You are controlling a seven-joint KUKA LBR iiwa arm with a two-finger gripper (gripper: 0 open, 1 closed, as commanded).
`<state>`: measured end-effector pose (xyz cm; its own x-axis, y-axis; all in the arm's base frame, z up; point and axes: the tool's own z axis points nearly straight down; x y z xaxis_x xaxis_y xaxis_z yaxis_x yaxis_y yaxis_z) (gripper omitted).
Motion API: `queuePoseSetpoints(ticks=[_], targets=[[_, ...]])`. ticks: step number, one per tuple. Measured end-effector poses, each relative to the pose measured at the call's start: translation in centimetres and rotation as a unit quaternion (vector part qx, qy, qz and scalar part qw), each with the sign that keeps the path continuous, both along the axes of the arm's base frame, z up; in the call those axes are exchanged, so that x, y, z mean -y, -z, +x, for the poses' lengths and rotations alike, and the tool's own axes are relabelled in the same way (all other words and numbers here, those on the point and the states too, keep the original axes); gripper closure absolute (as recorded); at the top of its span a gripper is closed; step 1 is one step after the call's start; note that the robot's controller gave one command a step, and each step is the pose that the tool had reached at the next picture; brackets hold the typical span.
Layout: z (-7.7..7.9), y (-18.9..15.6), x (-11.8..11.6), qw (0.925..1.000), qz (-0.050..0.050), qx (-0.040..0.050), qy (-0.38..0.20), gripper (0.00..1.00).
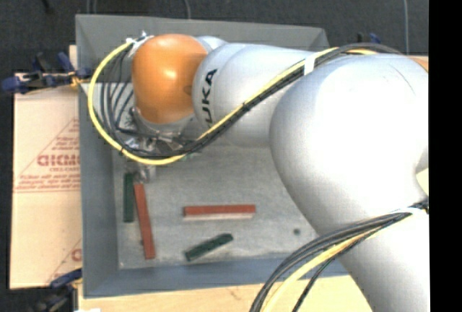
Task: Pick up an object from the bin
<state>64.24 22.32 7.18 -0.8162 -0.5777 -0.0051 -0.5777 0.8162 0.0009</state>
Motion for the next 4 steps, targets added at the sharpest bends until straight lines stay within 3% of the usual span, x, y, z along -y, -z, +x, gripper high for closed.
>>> queuePoseSetpoints(ticks=[1,2,3,4], targets=[[-0.2,-0.1,0.1,1.0,0.0,0.0,-0.001,1.0],[-1.5,0.0,-0.1,0.9935,-0.002,0.0006,-0.114,1.0],[-1.8,-5.1,0.2,0.9931,-0.001,-0.0028,-0.117,1.0],[-1.4,-6.9,0.7,0.9965,0.001,0.0078,-0.083,1.0]])
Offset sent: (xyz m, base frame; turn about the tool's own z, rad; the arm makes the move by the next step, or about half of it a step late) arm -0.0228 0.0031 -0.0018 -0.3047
